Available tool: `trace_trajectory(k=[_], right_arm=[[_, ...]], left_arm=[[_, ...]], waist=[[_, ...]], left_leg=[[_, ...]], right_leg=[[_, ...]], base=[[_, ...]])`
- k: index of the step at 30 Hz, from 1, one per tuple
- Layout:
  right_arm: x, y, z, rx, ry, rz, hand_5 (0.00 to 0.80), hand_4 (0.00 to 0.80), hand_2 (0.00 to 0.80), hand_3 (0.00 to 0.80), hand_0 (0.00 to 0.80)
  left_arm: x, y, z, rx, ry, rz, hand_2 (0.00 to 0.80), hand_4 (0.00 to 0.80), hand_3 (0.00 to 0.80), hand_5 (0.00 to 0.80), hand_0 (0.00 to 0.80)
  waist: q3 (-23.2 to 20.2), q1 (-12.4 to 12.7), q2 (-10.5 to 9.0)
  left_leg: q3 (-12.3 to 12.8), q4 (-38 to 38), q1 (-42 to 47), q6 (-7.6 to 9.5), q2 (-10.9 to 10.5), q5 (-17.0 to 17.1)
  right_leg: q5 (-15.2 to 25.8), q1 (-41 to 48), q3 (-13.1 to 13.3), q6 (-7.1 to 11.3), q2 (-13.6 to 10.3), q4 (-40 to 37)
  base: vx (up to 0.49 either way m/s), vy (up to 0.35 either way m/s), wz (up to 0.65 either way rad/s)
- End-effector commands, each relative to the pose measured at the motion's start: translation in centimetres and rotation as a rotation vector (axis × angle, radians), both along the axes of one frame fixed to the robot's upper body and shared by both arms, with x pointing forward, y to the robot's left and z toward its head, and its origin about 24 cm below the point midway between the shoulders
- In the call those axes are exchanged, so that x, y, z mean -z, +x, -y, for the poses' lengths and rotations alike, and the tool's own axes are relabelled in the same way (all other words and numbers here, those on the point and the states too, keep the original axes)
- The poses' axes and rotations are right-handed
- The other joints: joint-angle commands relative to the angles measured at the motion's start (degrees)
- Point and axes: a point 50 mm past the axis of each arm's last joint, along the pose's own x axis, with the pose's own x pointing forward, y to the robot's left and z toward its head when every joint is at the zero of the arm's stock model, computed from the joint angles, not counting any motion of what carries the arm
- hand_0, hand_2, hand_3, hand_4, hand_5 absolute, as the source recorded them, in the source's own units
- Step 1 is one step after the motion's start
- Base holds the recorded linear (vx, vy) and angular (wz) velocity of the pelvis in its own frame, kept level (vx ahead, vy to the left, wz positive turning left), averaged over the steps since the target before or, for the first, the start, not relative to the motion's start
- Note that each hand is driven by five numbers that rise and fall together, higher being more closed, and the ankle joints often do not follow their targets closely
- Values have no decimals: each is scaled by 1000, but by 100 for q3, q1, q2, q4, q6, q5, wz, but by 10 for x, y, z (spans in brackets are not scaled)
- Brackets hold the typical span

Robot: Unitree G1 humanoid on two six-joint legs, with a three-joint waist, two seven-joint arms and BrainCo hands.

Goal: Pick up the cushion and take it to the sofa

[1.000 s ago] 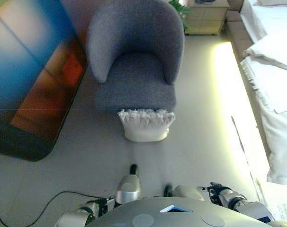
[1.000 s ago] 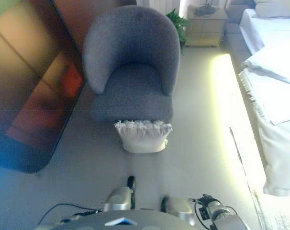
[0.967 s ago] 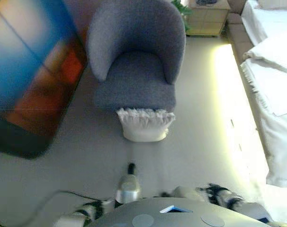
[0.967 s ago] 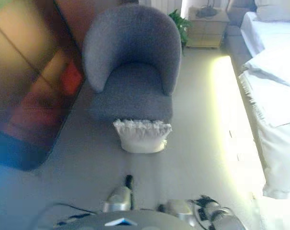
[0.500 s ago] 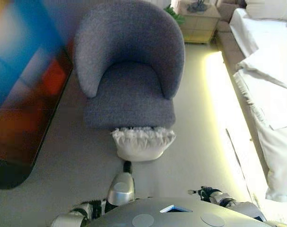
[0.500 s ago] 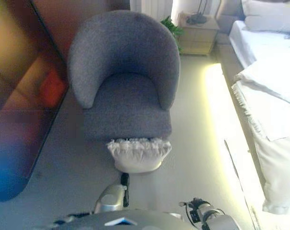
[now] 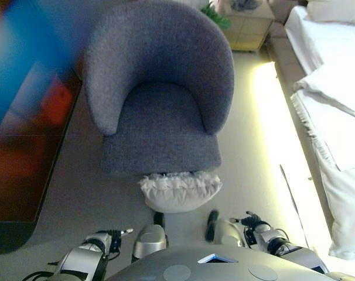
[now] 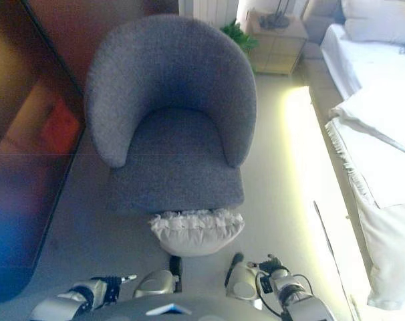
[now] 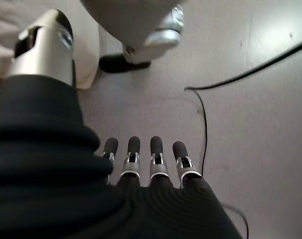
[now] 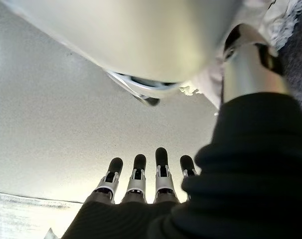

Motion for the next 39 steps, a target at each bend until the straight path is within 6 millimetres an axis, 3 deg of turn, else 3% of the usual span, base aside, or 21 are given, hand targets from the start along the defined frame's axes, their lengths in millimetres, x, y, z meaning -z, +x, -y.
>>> trace_trajectory(k=[1,4,7,10,12,14,15,17,20,26,27,29,39], right_arm=[[-9,13,21,-49,-50,56,0,0,0,0,0],[-9,11,24,-34,-47,50,0,0,0,0,0],[-12,20,25,-44,-53,79,0,0,0,0,0],[-23,44,23,-58,-101,229,0,0,0,0,0],[-36,69,21,-51,-124,341,0,0,0,0,0],[-52,98,18,-40,-155,447,0,0,0,0,0],[-61,109,22,-46,-183,479,0,0,0,0,0],[-73,125,25,-48,-225,532,0,0,0,0,0],[-95,154,17,-27,-295,643,0,0,0,0,0],[-153,203,28,-51,-432,819,0,0,0,0,0],[-156,204,29,-51,-436,826,0,0,0,0,0],[-180,219,34,-83,-484,888,0,0,0,0,0],[-236,243,49,-109,-592,1043,0,0,0,0,0]], left_arm=[[3,0,8,-24,0,21,0,0,0,0,0],[6,-9,12,-13,-1,8,0,0,0,0,0],[6,-4,16,-13,-1,41,0,0,0,0,0],[1,17,16,-38,37,167,0,0,0,0,0],[-7,41,12,-24,88,266,0,0,0,0,0],[-23,75,6,-46,175,409,0,0,0,0,0],[-33,85,-8,-59,195,461,0,0,0,0,0],[-48,106,-16,-81,242,551,0,0,0,0,0],[-76,150,-5,-90,322,738,0,0,0,0,0],[-133,211,6,-68,356,1006,0,0,0,0,0],[-136,213,6,-69,356,1016,0,0,0,0,0],[-156,228,9,-28,351,1110,0,0,0,0,0],[-219,263,20,147,282,1412,0,0,0,0,0]], waist=[[210,9,154],[164,99,120],[244,166,147],[474,218,199],[705,222,197],[974,207,201],[1081,178,262],[1263,133,277],[1571,82,236],[2033,-35,371],[2050,-39,377],[2153,-63,442],[2153,-138,576]], left_leg=[[6,627,-179,-130,302,-251],[-114,816,-186,-247,303,-292],[-183,911,-295,-309,341,-302],[-340,1016,-539,-365,331,-292],[-433,1285,-944,-363,350,-329],[-524,1569,-1475,-378,367,-336],[-548,1617,-1651,-405,352,-302],[-558,1742,-1954,-405,318,-303],[-655,2001,-2584,-395,242,-312],[-704,2333,-3442,-389,153,-267],[-705,2348,-3485,-387,155,-267],[-734,2475,-3909,-368,165,-235],[-842,3091,-5652,-311,192,-308]], right_leg=[[-65,638,49,63,82,-425],[-114,909,-38,15,80,-644],[-151,922,-115,-9,43,-657],[-189,805,-106,-8,19,-614],[-205,436,-80,-21,-16,-414],[-199,-114,-37,-61,-25,-135],[-215,-339,-3,-90,-18,-24],[-214,-679,16,-112,-48,99],[-192,-1364,39,-132,-33,383],[-187,-2356,107,-162,-9,863],[-190,-2406,112,-166,-9,886],[-217,-2882,174,-202,11,1089],[-379,-4676,489,-311,134,2016]], base=[[276,-58,-6],[211,-24,-11],[44,16,3],[-50,-18,11],[-194,-89,13],[-255,-54,18],[-226,50,20],[-198,44,16],[-203,-21,9],[-141,74,6],[-121,82,10],[-114,85,5],[-67,43,4]])
